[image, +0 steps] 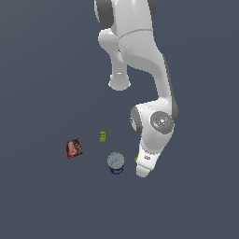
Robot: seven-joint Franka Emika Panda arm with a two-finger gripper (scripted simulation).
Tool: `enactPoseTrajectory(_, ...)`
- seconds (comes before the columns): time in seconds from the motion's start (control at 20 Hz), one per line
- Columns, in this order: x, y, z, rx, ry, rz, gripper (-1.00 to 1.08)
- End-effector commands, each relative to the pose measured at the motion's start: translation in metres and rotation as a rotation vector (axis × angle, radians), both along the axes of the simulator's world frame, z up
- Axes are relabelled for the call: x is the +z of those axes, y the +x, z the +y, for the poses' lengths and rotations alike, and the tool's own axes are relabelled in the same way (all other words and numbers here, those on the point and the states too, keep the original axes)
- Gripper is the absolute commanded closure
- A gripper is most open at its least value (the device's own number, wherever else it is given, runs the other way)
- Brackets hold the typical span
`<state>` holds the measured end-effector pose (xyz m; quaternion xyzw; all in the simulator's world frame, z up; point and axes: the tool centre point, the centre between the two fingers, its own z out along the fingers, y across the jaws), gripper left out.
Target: Pick up a designated object from a clutter of objects.
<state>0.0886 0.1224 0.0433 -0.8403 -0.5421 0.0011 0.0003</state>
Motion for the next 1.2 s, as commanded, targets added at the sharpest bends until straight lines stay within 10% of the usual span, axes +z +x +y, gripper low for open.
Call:
enactPoseTrajectory(0.0, 0.005, -0.002, -0.002, 0.0, 0.0, -0.003, 1.08)
enactPoseTrajectory(1.15, 0.125, -0.093, -0.071, 0.0, -0.002, -0.003, 1.08)
